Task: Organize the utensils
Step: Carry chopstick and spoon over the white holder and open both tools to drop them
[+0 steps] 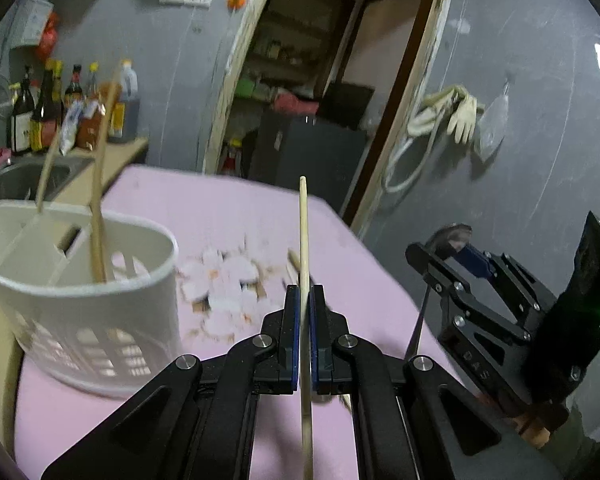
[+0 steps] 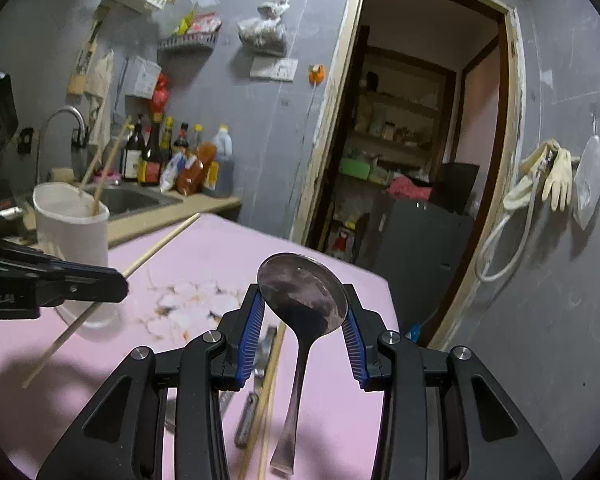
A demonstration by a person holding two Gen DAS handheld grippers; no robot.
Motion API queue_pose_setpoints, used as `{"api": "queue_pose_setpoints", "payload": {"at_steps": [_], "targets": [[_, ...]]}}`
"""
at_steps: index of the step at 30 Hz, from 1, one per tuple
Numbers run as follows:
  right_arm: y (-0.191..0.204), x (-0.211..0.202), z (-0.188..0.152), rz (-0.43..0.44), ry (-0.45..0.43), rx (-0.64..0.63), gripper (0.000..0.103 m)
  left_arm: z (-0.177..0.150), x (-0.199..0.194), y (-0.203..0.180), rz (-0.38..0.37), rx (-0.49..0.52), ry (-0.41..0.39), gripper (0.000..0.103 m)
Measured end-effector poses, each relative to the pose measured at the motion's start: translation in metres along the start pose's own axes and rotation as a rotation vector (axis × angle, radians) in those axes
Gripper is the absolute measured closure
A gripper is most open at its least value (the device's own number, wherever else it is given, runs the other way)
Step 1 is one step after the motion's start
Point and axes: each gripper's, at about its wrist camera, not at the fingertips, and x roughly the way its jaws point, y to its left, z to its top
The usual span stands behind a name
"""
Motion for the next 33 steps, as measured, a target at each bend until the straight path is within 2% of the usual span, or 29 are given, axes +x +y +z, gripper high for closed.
{"api": "queue_pose_setpoints", "payload": {"at_steps": [7, 14, 18, 23, 27, 33], "targets": [[0.01, -0.009, 0.037, 0.039, -0.099, -0.002, 0.068, 0.03, -0.027, 0.015, 0.017, 0.01, -0.168, 0.101], [0.033, -0.012, 0.085, 0.15, -0.21, 0.029, 0.068, 0.067, -0.061, 0.071, 0.048, -0.032, -0.33, 0.101], [0.05, -0.01, 0.111, 0.224, -0.263, 0.045, 0.068, 0.082, -0.073, 0.107, 0.073, -0.037, -0.358, 0.101], [0.073, 0.003, 0.133, 0.332, -0.285, 0.095, 0.068, 0.088, -0.079, 0.16, 0.106, -0.123, -0.376, 0.101], [0.094, 0.022, 0.14, 0.394, -0.263, 0.126, 0.068, 0.085, -0.077, 0.191, 0.157, -0.179, -0.391, 0.101], [0.111, 0.05, 0.133, 0.426, -0.195, 0.15, 0.068, 0.082, -0.067, 0.203, 0.189, -0.167, -0.388, 0.101]]}}
